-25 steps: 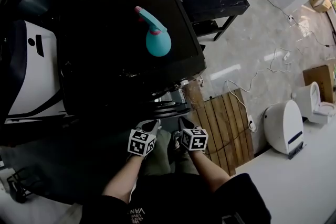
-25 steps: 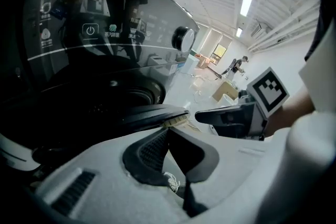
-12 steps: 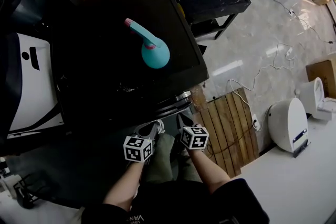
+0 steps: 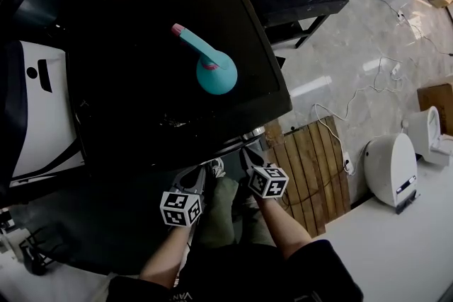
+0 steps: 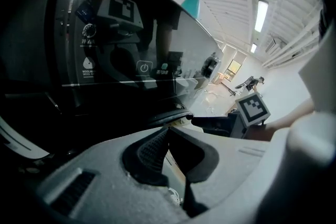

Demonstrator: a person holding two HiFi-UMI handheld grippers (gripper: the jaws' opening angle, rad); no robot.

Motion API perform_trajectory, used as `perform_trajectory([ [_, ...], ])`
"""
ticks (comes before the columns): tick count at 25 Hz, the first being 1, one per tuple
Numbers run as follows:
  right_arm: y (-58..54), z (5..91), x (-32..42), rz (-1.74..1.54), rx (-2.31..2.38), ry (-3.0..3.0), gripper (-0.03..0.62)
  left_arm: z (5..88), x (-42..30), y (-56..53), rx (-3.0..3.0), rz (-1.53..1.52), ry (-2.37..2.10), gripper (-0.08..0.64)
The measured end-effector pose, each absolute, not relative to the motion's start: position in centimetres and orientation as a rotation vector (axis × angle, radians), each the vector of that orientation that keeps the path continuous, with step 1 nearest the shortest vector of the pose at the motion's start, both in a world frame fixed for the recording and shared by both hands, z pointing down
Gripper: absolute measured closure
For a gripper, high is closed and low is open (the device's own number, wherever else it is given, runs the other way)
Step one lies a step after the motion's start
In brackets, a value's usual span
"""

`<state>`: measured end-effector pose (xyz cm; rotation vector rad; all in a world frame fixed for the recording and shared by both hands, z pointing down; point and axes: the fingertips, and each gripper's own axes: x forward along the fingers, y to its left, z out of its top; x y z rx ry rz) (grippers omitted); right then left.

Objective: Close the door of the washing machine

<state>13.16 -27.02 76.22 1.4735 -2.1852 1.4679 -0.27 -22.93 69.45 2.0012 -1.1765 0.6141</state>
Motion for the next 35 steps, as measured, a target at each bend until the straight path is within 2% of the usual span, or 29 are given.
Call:
perform_trajectory([
  [15, -27.7, 75.6, 12.9, 1.605, 1.569, -2.181, 0.594, 69.5, 0.0, -23.6, 2.014, 0.588, -1.192, 0.548],
  [35, -28.4, 75.7, 12.8, 1.546, 1.521, -2.228, 0.592, 69.3, 0.3, -24.4, 2.059, 0.577, -1.191, 0.549],
])
